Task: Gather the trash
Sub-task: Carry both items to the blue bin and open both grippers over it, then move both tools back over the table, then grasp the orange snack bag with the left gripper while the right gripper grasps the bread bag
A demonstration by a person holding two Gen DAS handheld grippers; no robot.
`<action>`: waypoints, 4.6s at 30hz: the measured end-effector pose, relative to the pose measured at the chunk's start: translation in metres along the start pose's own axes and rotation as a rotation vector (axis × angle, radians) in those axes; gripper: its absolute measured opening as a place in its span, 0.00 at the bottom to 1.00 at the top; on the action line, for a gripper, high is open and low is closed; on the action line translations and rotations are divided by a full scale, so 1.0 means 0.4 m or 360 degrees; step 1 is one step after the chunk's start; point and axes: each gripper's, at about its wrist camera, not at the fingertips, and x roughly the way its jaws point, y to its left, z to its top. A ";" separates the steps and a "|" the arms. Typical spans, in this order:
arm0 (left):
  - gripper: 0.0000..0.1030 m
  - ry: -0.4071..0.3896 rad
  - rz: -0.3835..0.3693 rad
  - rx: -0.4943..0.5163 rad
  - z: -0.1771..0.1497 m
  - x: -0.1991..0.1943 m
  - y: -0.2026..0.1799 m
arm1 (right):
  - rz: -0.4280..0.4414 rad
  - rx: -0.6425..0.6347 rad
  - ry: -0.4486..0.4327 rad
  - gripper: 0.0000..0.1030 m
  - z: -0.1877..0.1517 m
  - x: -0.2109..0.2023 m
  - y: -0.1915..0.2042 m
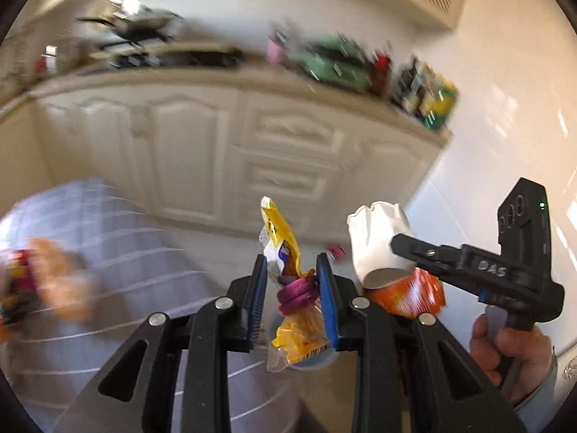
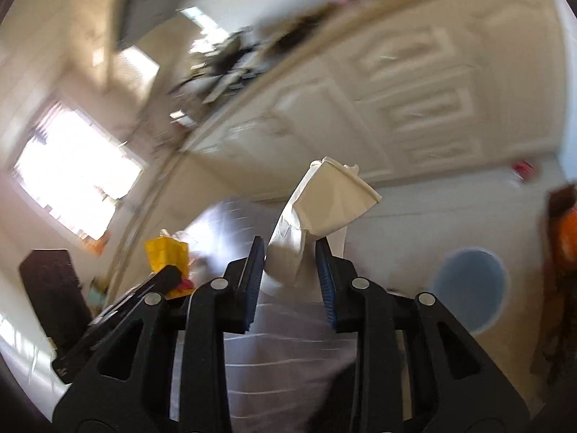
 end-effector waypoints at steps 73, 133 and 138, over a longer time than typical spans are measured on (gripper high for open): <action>0.94 -0.0439 0.0593 -0.0109 -0.022 -0.423 0.211 | -0.0003 -0.0547 -0.0187 0.94 -0.078 0.031 0.562; 0.11 -0.0380 0.0593 -0.0324 -0.285 -0.501 0.522 | -0.0003 -0.1015 0.0404 0.40 -0.280 0.406 0.681; 0.11 -0.0419 0.0515 -0.0306 -0.267 -0.503 0.472 | 0.0032 -0.0992 0.0352 0.40 -0.268 0.343 0.672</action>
